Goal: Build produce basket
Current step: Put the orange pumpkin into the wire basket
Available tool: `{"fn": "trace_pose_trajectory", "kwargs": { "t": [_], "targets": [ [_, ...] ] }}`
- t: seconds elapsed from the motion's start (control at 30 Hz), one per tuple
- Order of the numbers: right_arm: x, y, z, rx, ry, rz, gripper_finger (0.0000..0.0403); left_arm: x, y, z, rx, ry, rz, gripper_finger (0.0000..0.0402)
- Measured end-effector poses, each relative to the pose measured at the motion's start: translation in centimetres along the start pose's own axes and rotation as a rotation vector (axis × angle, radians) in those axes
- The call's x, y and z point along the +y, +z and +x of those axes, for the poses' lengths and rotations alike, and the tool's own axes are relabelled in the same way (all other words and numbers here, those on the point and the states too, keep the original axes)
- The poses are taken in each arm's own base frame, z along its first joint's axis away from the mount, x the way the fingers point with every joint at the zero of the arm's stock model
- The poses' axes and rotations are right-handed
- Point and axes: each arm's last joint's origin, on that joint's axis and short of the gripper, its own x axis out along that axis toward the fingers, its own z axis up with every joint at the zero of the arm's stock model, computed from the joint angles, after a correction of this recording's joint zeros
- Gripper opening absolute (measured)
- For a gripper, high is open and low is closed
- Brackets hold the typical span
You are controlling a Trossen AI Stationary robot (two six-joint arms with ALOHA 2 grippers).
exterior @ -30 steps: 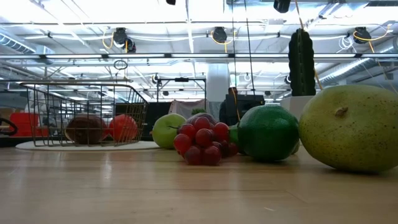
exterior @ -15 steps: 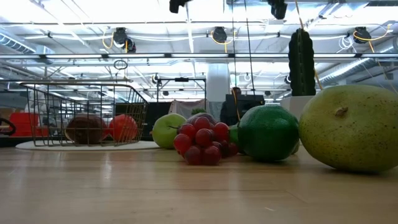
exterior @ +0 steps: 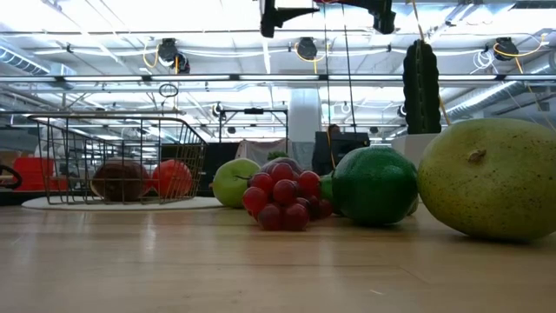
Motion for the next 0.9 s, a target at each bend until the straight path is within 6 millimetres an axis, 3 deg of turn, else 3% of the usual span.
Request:
{"fn": "trace_pose_trajectory", "kwargs": {
  "t": [0.53,0.9],
  "targets": [
    [0.00,0.00,0.00,0.001,0.001,-0.006,0.0254,-0.21,0.17,0.06,-0.023,-0.027,0.032,0.0384],
    [0.05,0.02,-0.03,-0.001,0.006,-0.015,0.0254,-0.21,0.14,0.06,-0.016,-0.030,0.058,0.0260]
  ]
}}
